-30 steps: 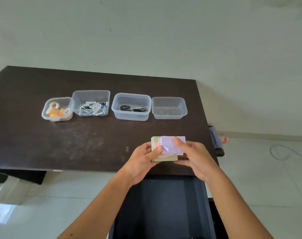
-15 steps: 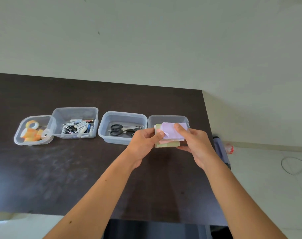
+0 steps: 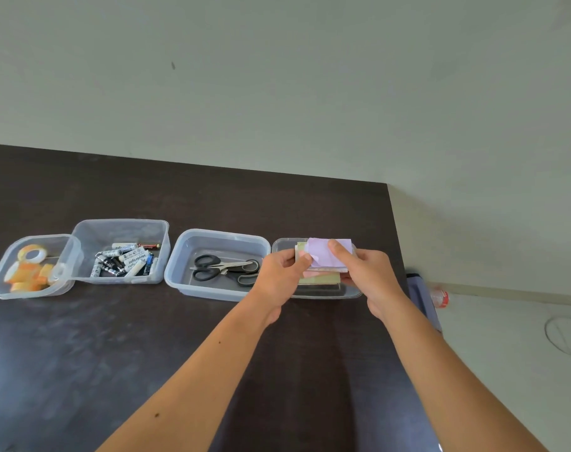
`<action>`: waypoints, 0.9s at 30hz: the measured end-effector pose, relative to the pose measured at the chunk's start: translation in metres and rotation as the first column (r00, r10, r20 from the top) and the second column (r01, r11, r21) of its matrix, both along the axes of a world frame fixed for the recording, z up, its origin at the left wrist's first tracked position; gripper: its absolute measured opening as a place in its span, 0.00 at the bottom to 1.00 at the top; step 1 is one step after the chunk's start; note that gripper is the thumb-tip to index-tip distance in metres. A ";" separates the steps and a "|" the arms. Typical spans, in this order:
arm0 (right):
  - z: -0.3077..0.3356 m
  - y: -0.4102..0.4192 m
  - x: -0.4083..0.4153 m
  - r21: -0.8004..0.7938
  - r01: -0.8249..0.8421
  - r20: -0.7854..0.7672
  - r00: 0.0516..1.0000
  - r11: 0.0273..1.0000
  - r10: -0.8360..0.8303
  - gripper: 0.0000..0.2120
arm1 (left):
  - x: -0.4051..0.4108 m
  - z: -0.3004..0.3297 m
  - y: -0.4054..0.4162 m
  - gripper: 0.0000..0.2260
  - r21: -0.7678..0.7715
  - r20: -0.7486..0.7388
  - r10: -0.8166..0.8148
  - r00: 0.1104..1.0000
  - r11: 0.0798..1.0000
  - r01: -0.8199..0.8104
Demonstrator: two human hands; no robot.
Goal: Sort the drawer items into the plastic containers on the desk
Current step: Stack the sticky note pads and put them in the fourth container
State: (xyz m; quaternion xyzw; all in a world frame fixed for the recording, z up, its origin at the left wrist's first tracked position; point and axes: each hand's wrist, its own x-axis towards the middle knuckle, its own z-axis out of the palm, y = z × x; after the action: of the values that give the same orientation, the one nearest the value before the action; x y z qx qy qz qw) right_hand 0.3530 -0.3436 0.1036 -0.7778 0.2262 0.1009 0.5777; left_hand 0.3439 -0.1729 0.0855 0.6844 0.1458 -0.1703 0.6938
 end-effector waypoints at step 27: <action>0.019 -0.010 -0.037 -0.168 -0.060 0.263 0.959 0.984 0.104 0.21 | -0.039 0.027 0.023 0.27 -0.066 -0.006 0.054 0.999 0.996 -0.054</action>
State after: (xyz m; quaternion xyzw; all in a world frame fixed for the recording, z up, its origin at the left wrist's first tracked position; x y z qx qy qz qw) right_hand 0.3160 -0.3540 0.1221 -0.8364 0.1199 -0.0005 0.5348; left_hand 0.3051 -0.1502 0.1120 0.6566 0.1600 -0.1578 0.7200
